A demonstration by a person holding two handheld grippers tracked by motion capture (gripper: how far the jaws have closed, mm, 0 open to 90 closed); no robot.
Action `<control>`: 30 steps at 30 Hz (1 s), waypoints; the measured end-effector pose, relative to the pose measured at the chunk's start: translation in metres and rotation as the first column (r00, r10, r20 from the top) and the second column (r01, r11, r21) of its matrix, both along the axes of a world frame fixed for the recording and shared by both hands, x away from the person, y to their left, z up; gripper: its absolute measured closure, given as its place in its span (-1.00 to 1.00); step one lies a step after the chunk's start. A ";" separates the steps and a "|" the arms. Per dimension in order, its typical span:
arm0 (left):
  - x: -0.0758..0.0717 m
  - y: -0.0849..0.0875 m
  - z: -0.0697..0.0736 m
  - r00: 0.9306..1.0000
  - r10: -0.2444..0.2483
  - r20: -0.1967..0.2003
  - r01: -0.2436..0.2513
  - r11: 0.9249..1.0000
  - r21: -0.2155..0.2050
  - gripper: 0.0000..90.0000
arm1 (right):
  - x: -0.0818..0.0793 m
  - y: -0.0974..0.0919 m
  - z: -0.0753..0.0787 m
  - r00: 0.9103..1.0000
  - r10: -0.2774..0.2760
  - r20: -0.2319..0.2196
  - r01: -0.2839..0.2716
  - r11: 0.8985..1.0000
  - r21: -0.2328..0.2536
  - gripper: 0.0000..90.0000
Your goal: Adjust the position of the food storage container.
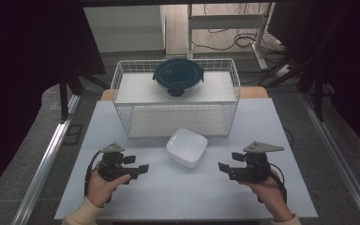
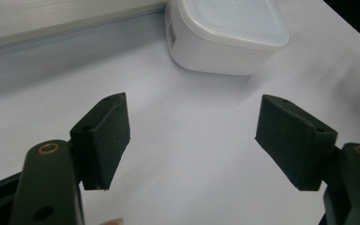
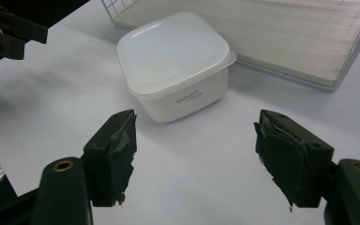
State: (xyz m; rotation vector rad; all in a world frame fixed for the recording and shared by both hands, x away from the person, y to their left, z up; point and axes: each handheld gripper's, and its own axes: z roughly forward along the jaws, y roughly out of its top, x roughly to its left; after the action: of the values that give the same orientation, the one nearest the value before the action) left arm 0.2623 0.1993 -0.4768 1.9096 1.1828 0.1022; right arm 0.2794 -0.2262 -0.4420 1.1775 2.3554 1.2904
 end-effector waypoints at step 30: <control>0.001 0.002 -0.007 1.000 -0.008 -0.025 0.008 1.000 0.009 -0.45 | 0.112 0.053 0.031 0.989 0.097 -0.108 -0.120 0.965 -0.232 0.68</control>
State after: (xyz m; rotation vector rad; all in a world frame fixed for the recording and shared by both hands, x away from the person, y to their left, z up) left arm 0.2635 0.2015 -0.4838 1.9283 1.1936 0.0793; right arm 0.3918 -0.1731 -0.4113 1.0714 2.5889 0.9650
